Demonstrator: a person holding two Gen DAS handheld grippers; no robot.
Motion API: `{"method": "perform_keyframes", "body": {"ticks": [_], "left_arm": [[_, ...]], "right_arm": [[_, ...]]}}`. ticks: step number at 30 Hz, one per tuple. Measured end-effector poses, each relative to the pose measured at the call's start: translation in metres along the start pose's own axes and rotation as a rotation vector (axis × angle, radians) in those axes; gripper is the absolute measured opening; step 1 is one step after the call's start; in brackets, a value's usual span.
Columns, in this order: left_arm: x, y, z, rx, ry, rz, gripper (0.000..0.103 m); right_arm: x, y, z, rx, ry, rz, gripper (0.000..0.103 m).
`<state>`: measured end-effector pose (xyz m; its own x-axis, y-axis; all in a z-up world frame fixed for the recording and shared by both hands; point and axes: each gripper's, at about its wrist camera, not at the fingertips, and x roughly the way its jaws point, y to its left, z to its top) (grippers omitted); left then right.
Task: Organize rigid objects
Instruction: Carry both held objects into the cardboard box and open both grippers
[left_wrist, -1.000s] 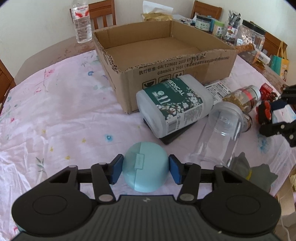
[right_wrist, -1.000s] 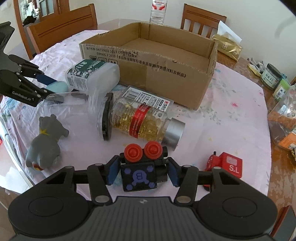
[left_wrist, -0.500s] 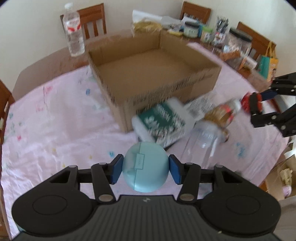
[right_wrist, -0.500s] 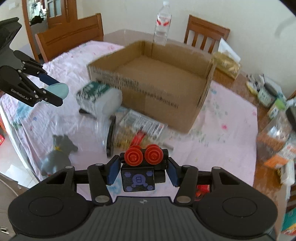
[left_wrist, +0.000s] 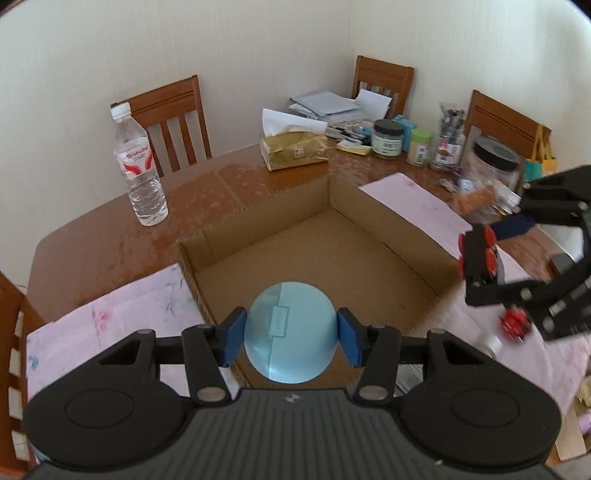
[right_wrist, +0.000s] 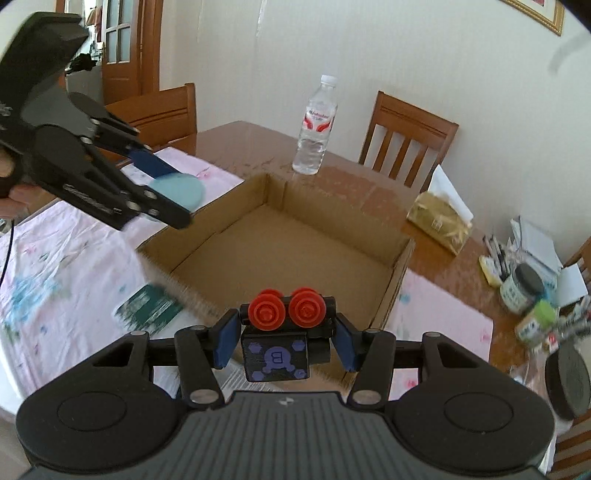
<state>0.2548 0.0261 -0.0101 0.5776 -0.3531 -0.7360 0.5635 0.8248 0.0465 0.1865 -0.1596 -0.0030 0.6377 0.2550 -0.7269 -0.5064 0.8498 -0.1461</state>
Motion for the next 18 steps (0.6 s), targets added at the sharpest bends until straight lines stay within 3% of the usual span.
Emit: {"method": "perform_keyframes", "body": {"ticks": [9, 15, 17, 18], "left_arm": [[0.084, 0.018, 0.020, -0.053, 0.075, 0.038, 0.052], [0.114, 0.029, 0.029, -0.104, 0.080, 0.068, 0.052], [0.115, 0.030, 0.035, -0.114, 0.050, 0.086, 0.062], [0.114, 0.031, 0.037, -0.120, 0.039, 0.102, 0.081]], "right_arm": [[0.041, -0.021, 0.016, 0.031, 0.050, -0.002, 0.059], [0.063, -0.035, 0.024, 0.068, 0.079, -0.007, 0.059], [0.069, -0.039, 0.027, 0.074, 0.080, -0.007, 0.059], [0.073, -0.041, 0.029, 0.077, 0.082, -0.009, 0.059]]}}
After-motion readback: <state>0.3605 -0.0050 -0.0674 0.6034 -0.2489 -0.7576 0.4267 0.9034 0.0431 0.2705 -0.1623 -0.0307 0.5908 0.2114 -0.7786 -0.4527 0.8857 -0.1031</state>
